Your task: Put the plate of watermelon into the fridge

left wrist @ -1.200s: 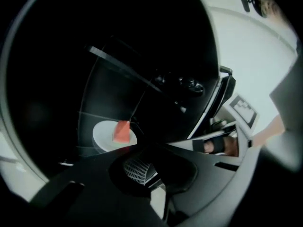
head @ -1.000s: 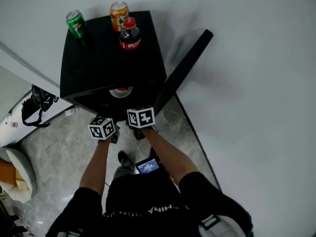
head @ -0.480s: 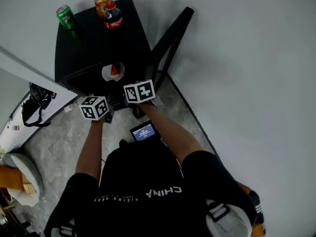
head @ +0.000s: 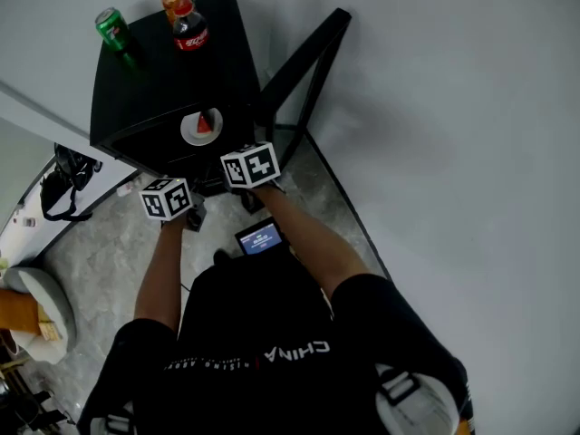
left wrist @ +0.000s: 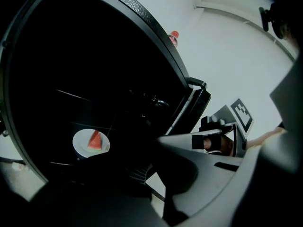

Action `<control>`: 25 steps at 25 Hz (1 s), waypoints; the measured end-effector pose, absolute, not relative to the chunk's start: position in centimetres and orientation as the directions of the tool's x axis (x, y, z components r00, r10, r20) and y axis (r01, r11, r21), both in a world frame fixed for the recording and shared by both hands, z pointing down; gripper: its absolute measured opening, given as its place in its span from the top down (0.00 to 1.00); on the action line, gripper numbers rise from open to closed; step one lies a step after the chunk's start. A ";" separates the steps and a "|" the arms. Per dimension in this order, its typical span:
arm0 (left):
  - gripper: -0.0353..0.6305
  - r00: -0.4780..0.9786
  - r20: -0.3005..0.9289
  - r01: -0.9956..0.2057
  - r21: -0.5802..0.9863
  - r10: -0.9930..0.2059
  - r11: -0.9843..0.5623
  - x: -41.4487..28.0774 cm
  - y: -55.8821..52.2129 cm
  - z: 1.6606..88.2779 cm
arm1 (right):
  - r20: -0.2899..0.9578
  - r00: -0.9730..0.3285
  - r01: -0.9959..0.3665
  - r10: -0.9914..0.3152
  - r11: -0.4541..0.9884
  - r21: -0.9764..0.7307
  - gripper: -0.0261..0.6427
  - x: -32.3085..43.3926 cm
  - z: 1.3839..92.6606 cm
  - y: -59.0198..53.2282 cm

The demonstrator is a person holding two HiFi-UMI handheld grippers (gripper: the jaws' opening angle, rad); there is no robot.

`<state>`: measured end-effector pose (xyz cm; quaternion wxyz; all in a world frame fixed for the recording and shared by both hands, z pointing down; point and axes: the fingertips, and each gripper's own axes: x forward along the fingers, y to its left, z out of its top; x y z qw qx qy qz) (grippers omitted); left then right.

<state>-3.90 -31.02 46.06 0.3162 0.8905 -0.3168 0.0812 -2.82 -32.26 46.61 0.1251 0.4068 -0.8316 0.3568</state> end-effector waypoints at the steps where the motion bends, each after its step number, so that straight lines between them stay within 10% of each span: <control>1: 0.93 0.788 0.338 -0.611 0.527 -0.514 -0.590 -3.6 -30.5 46.2 | 0.491 -0.646 -0.757 -0.584 0.412 -0.507 0.94 -2.5 46.8 -32.1; 25: 0.93 0.722 0.446 -0.692 0.460 -0.529 -0.556 -9.6 -10.9 50.5 | 0.533 -0.636 -0.767 -0.557 0.380 -0.517 0.94 -1.7 50.5 -16.0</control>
